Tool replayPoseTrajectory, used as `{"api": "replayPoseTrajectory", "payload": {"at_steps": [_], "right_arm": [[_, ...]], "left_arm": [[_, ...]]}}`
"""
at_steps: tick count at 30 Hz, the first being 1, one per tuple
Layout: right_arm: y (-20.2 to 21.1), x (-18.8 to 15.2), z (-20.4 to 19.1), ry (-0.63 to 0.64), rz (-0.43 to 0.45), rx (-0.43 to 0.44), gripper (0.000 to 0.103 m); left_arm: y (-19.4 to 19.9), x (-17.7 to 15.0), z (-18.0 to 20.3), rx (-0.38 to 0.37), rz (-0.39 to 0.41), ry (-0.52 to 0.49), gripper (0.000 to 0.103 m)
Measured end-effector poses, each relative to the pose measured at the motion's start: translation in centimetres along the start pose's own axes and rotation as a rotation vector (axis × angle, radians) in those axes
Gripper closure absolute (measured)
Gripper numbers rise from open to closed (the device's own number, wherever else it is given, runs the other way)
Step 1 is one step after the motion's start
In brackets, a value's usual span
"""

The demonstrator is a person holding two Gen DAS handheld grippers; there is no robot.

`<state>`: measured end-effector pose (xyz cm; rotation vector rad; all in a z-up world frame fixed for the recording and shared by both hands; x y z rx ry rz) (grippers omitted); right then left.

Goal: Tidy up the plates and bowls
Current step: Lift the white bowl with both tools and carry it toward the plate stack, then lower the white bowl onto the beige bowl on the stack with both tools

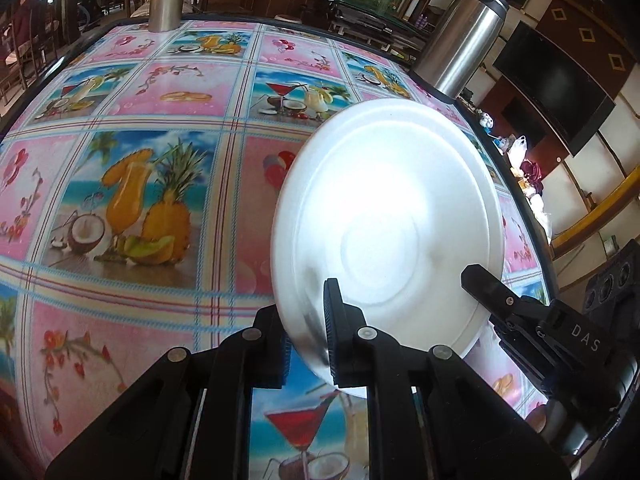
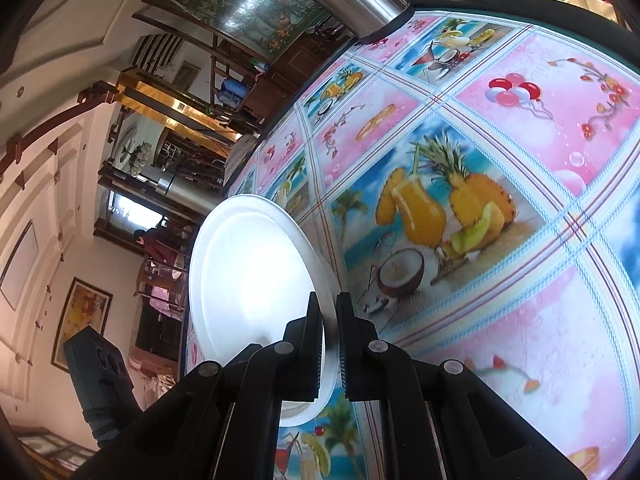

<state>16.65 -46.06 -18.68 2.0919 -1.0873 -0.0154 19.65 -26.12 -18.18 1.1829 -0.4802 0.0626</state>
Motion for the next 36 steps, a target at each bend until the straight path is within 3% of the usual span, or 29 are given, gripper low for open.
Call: {"api": "replayPoseTrajectory", "payload": {"at_steps": [12, 25, 36], "right_arm": [[1.1, -9.7, -2.2, 0.081, -0.108, 0.047, 0.095], [2.8, -13.5, -3.0, 0.139, -0.139, 0.034, 0.095], [3.4, -14.9, -4.7, 0.181, -0.139, 0.038, 0.095]], "left_arm": [[4.6, -6.7, -3.5, 0.08, 0.017, -0.06, 0.09], [7.1, -10.6, -3.6, 0.093, 0.049, -0.077, 0.089], [9.5, -11.4, -4.7, 0.116, 0.11, -0.082, 0.088]]}}
Point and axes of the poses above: each gripper's, at about its wrist camera, not at the fingertips, and y roughly against the way its jaws point, z to its right, x to its top, the point moved 7 cm from there along -y, roughly the way its jaws point, and after that the axes turned 6 degrees about -z, right-handed, at the moved point
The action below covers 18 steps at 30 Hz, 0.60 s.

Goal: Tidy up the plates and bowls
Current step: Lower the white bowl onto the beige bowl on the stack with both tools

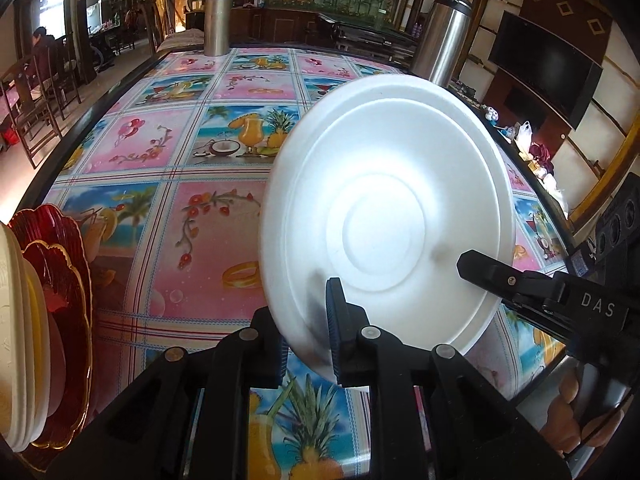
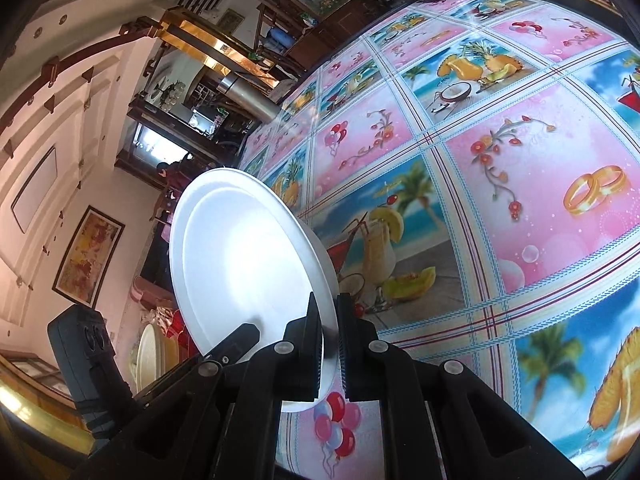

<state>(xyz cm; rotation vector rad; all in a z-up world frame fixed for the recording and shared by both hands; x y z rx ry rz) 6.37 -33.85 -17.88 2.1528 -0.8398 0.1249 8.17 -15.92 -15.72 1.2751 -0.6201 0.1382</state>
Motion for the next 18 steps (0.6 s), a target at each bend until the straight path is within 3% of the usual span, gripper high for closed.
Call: {"api": "replayPoseTrajectory", "payload": {"at_steps": [18], "right_arm": [[-0.5, -0.6, -7.1, 0.116, -0.006, 0.045, 0.096]], "left_arm": [[5.8, -0.5, -5.0, 0.016, 0.116, 0.063, 0.088]]}}
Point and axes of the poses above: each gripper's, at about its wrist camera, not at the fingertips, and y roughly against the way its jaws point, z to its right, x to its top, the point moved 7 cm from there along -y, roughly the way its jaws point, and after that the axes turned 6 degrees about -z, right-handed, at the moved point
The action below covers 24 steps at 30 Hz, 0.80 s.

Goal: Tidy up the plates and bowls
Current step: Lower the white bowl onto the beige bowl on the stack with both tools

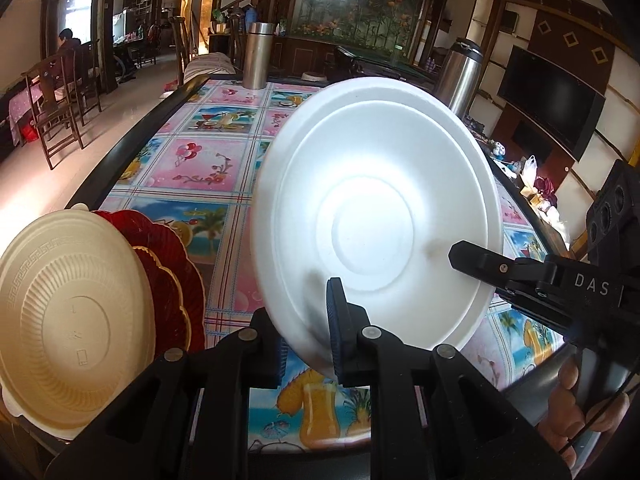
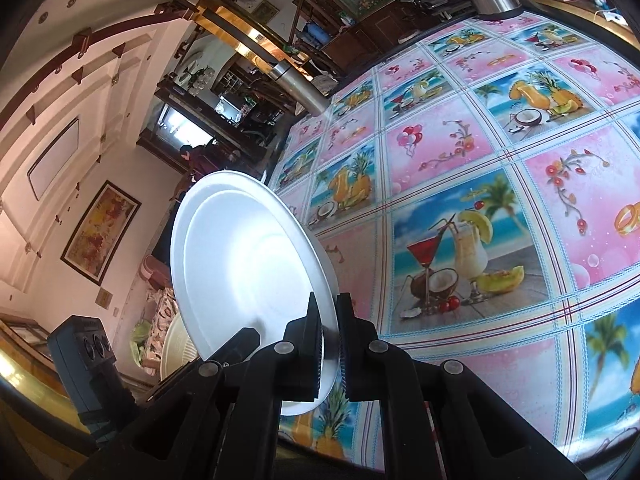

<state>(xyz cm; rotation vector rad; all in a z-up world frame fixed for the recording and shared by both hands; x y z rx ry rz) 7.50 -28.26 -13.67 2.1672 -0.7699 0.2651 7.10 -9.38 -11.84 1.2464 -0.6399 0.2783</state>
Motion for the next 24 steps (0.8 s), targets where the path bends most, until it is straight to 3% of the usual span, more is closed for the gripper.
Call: {"api": "replayPoseTrajectory", "payload": {"at_steps": [9, 13, 18, 24], "right_arm": [[-1.6, -0.2, -5.4, 0.074, -0.045, 0.051, 0.094], [-3.4, -0.7, -9.0, 0.116, -0.102, 0.102, 0.093], [-6.2, -1.9, -13.6, 0.155, -0.189, 0.173, 0.093], [-8.7, -4.0, -17.1, 0.209, -0.269, 0.184, 0.092]], "left_arm": [[3.3, -0.1, -5.3, 0.04, 0.033, 0.083, 0.086], [5.9, 0.0, -8.3, 0.102, 0.056, 0.106, 0.086], [7.5, -0.7, -11.1, 0.149, 0.03, 0.125, 0.085], [7.8, -2.2, -13.4, 0.151, -0.018, 0.17, 0.085]]}}
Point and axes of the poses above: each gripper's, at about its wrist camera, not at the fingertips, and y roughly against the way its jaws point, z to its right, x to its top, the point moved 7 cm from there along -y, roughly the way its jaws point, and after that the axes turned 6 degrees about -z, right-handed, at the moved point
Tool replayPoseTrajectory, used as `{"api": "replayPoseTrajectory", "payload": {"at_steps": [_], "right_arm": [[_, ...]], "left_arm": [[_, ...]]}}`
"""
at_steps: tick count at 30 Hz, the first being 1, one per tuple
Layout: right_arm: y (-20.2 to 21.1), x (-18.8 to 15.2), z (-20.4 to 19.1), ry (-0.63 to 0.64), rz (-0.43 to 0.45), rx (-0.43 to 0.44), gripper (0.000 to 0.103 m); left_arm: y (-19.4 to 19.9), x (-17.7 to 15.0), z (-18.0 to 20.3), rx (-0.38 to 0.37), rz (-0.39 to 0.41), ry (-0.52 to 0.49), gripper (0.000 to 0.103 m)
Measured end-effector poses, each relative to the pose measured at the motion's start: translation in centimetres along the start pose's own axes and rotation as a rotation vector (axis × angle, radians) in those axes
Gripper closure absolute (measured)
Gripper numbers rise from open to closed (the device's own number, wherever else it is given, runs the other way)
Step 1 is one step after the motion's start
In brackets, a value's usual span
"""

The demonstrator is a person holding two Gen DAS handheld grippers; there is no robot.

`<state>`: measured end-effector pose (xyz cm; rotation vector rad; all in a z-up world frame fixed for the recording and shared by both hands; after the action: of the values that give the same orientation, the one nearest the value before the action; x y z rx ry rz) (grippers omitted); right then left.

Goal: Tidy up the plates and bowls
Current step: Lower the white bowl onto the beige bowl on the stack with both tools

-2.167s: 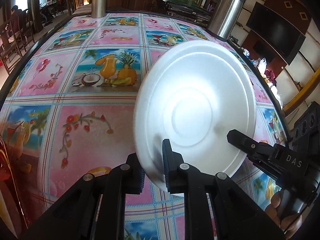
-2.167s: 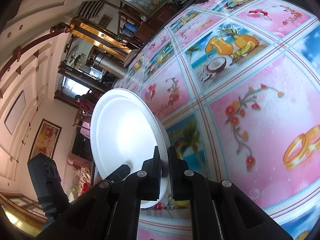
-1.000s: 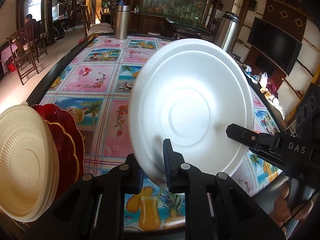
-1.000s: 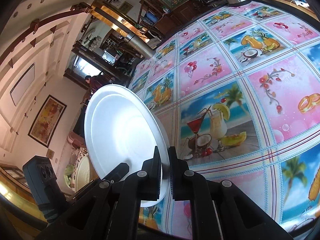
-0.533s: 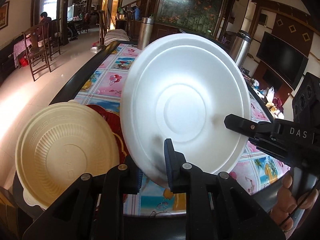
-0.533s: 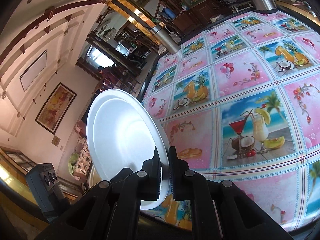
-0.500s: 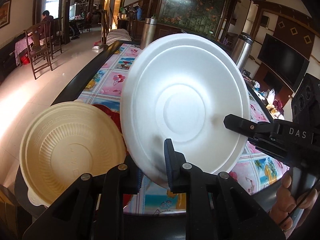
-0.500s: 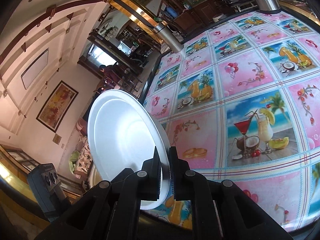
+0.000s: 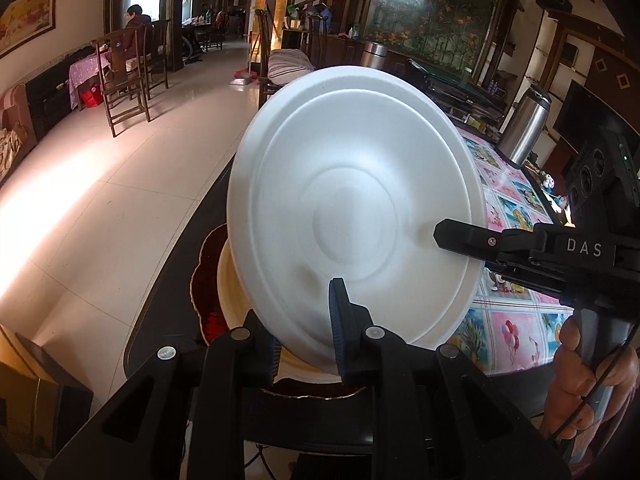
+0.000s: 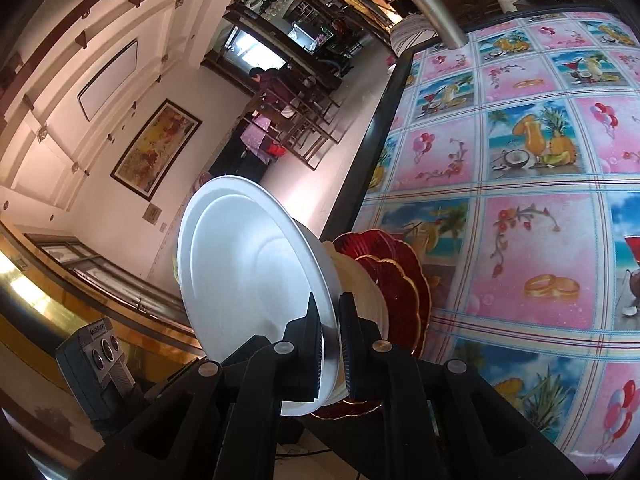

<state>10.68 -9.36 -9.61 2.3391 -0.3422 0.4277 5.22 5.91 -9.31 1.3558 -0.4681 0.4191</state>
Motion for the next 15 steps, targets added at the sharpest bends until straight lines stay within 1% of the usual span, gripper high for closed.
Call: {"api": "replayPoseTrajectory", "payload": {"at_steps": [4, 6, 8, 11, 15], "right_arm": [[-1.8, -0.6, -0.7, 0.005, -0.051, 0.005, 0.092], [-2.2, -0.8, -0.7, 0.004, -0.057, 0.002, 0.092], [-2.6, -0.9, -0.5, -0.007, -0.068, 0.005, 0.092], [-3.1, -1.0, 0.0, -0.015, -0.078, -0.007, 0.092], [-3.6, -1.1, 0.5, -0.017, -0.08, -0.034, 0.092]], "left_arm": [[-0.5, -0.7, -0.6, -0.014, -0.04, 0.013, 0.085], [-0.7, -1.1, -0.7, -0.025, -0.061, 0.021, 0.085], [-1.0, -1.3, -0.7, -0.019, -0.07, 0.016, 0.085], [-1.4, -1.3, -0.4, -0.019, -0.08, 0.019, 0.084], [-1.1, -1.5, -1.2, -0.028, -0.087, 0.025, 0.083]]}}
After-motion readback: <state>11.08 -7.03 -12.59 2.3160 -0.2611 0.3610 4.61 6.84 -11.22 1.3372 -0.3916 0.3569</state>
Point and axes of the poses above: each gripper's, at about its wrist camera, not at the fingertips, and y roughly against the way its jaws point, z to its right, x to its top, the point moved 7 cm from there along -y, roughly the way its jaws point, and after that the axes turned 6 degrees about -z, right-handed, at the moved point
